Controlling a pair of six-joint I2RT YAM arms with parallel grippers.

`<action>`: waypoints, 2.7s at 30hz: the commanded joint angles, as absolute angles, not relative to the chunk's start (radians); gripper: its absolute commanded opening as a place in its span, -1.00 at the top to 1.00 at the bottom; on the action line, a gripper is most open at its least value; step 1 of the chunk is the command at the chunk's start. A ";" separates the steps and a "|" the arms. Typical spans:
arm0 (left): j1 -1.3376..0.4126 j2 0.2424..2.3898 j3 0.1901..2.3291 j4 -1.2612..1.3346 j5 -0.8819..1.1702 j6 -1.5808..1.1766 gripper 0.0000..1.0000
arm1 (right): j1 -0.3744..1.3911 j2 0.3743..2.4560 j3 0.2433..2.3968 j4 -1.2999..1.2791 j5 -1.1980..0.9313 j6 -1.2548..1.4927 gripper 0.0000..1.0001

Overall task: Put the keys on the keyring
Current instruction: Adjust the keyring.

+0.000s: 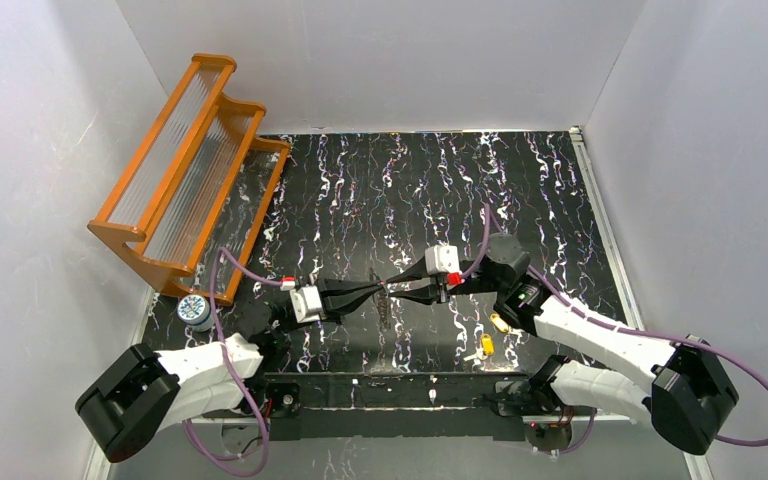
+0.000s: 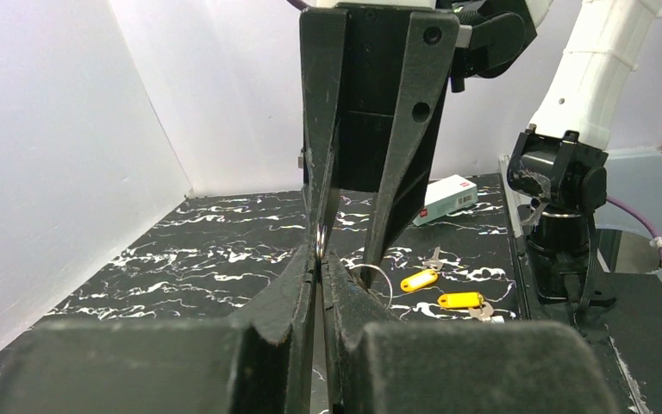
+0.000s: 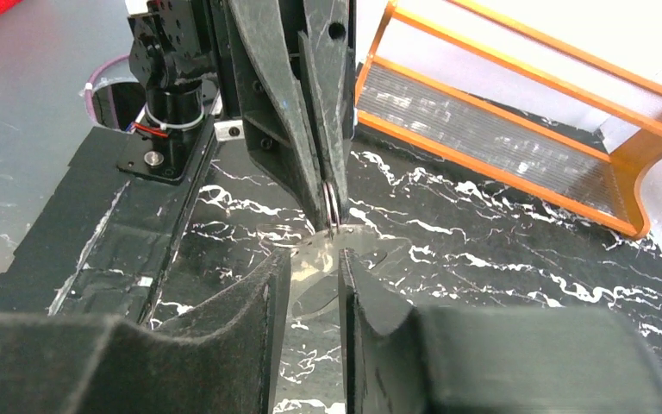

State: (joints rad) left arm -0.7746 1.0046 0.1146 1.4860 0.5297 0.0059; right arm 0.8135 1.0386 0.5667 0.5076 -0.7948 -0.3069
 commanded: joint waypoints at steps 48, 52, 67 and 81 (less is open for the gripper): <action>-0.777 0.991 0.112 1.498 0.512 -0.018 0.59 | 0.811 1.059 0.683 0.425 -0.786 -0.348 0.97; -0.776 0.916 0.135 1.321 0.476 0.040 0.12 | 0.811 1.069 0.750 0.230 -0.714 -0.402 0.97; -0.776 0.944 0.377 0.654 0.499 0.292 0.30 | 0.811 1.241 1.010 -0.326 -0.507 -0.526 0.97; -0.776 1.068 0.454 0.639 0.556 0.316 0.50 | 0.812 1.293 1.048 -0.375 -0.553 -0.524 0.97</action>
State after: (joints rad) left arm -0.7746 1.0458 0.4053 0.6418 0.5110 0.2981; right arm 0.8120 1.2881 1.0008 -0.3687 -0.5251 -0.5163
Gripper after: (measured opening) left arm 0.271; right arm 0.031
